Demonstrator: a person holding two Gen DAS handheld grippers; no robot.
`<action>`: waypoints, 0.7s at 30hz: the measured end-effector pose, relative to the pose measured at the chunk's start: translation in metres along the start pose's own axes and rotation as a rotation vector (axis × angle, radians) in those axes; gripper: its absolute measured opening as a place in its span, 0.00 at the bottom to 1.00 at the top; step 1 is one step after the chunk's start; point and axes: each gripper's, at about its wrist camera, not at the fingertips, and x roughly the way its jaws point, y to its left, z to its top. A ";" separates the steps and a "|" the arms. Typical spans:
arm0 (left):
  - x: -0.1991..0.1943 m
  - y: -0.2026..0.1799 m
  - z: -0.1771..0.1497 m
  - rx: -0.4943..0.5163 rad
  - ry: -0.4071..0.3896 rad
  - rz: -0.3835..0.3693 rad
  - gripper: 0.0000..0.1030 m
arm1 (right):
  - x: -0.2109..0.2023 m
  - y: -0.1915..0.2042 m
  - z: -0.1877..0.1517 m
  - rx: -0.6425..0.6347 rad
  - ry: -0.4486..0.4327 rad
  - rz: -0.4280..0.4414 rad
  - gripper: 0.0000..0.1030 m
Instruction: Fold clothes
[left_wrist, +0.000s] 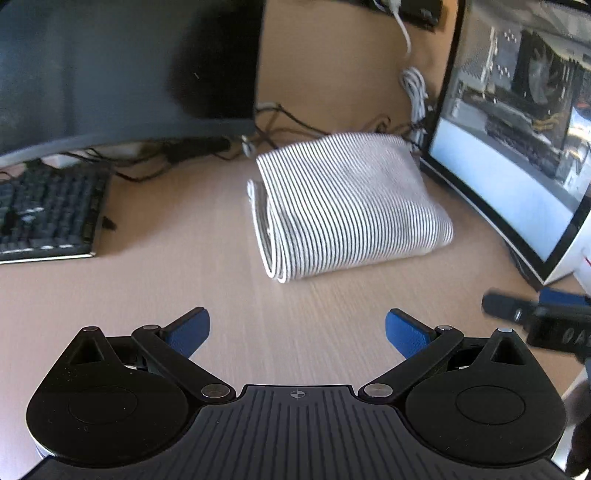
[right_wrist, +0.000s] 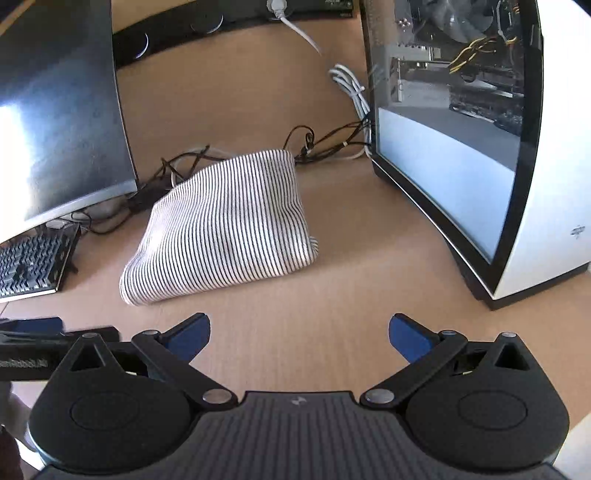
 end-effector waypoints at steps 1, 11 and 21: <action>-0.006 -0.002 -0.002 -0.009 -0.027 0.010 1.00 | -0.002 0.000 -0.002 -0.019 0.008 -0.009 1.00; -0.052 -0.025 -0.035 -0.061 -0.049 0.151 1.00 | -0.039 -0.016 -0.022 -0.084 -0.035 0.022 1.00; -0.077 -0.050 -0.048 -0.032 -0.100 0.192 1.00 | -0.062 -0.016 -0.023 -0.139 -0.085 0.150 1.00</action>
